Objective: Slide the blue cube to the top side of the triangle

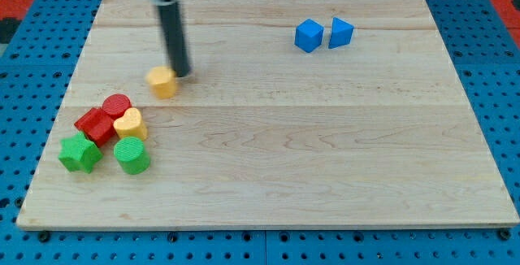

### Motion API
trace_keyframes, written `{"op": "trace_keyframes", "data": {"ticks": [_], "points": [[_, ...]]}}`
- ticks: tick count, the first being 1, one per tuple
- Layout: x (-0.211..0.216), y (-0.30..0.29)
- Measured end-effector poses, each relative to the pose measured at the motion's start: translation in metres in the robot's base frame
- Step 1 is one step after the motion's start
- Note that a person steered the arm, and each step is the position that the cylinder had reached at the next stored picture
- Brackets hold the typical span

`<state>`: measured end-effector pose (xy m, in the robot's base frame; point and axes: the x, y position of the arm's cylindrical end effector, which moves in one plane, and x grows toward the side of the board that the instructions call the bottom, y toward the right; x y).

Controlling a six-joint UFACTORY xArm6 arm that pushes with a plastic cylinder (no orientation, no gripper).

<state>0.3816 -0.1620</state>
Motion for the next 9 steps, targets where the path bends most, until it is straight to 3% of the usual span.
{"op": "trace_keyframes", "data": {"ticks": [1, 2, 3, 4, 5, 6, 7, 8, 9], "points": [[0.039, -0.013], [0.043, 0.057], [0.036, 0.194], [0.004, 0.315], [-0.075, 0.330], [-0.094, 0.282], [-0.058, 0.164], [-0.049, 0.083], [-0.102, 0.111]]}}
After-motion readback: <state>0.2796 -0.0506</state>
